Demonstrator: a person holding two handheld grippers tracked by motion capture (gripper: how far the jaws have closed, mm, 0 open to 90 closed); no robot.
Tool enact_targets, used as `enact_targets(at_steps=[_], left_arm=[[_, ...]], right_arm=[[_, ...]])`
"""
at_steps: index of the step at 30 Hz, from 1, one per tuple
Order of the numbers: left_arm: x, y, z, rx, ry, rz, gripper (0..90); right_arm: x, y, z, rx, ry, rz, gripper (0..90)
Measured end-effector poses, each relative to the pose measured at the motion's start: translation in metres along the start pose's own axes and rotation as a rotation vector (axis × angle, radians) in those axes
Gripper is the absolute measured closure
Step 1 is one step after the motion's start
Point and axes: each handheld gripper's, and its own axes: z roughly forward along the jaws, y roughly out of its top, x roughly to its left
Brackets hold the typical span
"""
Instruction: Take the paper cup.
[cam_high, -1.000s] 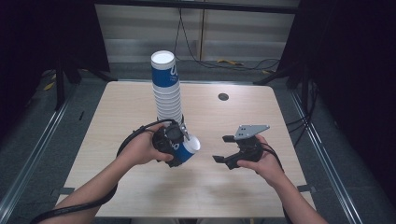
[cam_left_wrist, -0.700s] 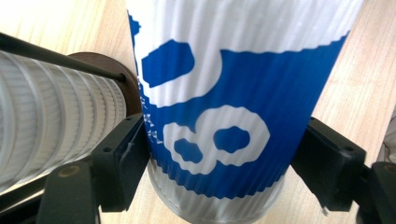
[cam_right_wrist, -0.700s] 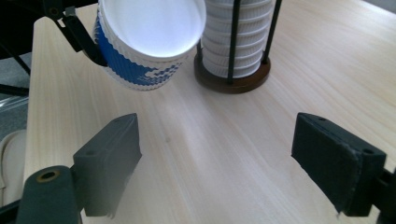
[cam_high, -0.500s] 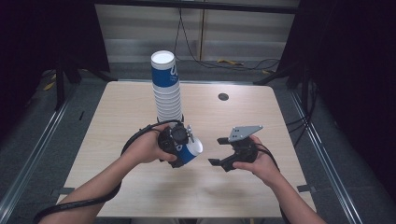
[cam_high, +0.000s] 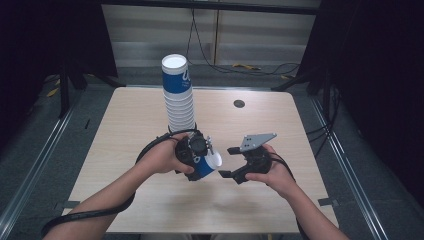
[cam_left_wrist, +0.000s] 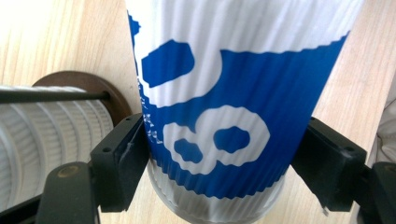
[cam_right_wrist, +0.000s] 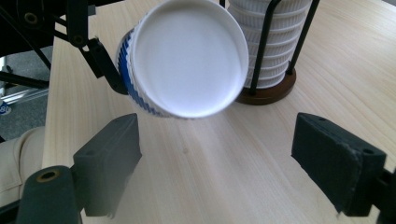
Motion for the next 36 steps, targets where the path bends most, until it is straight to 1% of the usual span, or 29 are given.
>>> enact_targets(at_steps=[4,5,6,7,8,12,14,15,17,19,20,21,23,25,26,27,31,32,33,34,35,36], left_arm=[[0.0,0.003,0.0,-0.005,-0.005,0.004,23.4],[-0.001,0.004,0.001,-0.014,-0.008,0.014,23.3],[-0.001,0.005,0.002,-0.008,-0.011,0.021,23.3],[-0.002,0.006,0.003,-0.011,-0.012,0.018,23.3],[-0.002,0.006,0.003,-0.012,-0.012,0.025,23.3],[-0.004,0.008,0.004,-0.004,-0.015,0.042,23.3],[-0.004,0.009,0.004,-0.006,-0.014,0.042,23.3],[-0.005,0.01,0.003,0.002,-0.016,0.049,23.3],[-0.005,0.011,0.003,-0.004,-0.016,0.048,23.3],[-0.006,0.012,0.004,-0.004,-0.017,0.055,23.3],[-0.006,0.012,0.004,-0.001,-0.018,0.058,23.3],[-0.007,0.012,0.005,-0.008,-0.015,0.058,23.3],[-0.007,0.012,0.006,-0.002,-0.018,0.065,23.3],[-0.008,0.012,0.006,0.0,-0.021,0.069,23.3],[-0.008,0.013,0.007,0.001,-0.016,0.071,23.3],[-0.008,0.013,0.007,0.0,-0.01,0.072,23.3],[-0.008,0.012,0.008,-0.004,-0.004,0.083,22.6],[-0.008,0.012,0.008,-0.003,0.006,0.089,21.9],[-0.007,0.011,0.009,-0.006,0.013,0.104,21.5],[-0.007,0.01,0.009,-0.02,0.023,0.113,21.1],[-0.006,0.009,0.009,-0.039,0.033,0.115,20.6],[-0.006,0.008,0.008,-0.052,0.028,0.107,20.0]], right_arm=[[0.0,0.002,0.001,-0.009,0.015,0.002,15.8],[0.0,0.002,0.002,-0.011,0.02,0.001,16.9],[0.0,0.003,0.002,-0.015,0.025,0.001,17.5],[0.001,0.004,0.002,-0.02,0.027,0.001,17.6],[0.001,0.005,0.002,-0.022,0.03,-0.003,17.6],[0.002,0.006,0.004,-0.019,0.043,-0.009,17.8],[0.003,0.007,0.005,-0.017,0.052,-0.013,17.9],[0.004,0.007,0.006,-0.016,0.053,-0.013,18.1],[0.004,0.007,0.007,-0.018,0.058,-0.014,18.3],[0.005,0.007,0.01,-0.018,0.071,-0.015,19.8],[0.006,0.007,0.011,-0.023,0.071,-0.018,20.2],[0.006,0.007,0.011,-0.025,0.074,-0.014,21.3],[0.007,0.008,0.013,-0.023,0.083,-0.021,22.5],[0.008,0.008,0.014,-0.02,0.093,-0.015,23.1],[0.009,0.009,0.015,-0.019,0.086,-0.021,24.4],[0.009,0.009,0.015,-0.022,0.089,-0.028,24.6],[0.009,0.009,0.014,-0.019,0.087,-0.031,26.6],[0.01,0.01,0.014,-0.016,0.087,-0.031,27.4],[0.01,0.01,0.014,-0.017,0.085,-0.038,27.9],[0.01,0.01,0.014,-0.015,0.087,-0.038,28.3],[0.01,0.01,0.013,-0.012,0.077,-0.04,28.5],[0.009,0.009,0.012,-0.014,0.073,-0.039,28.9]])
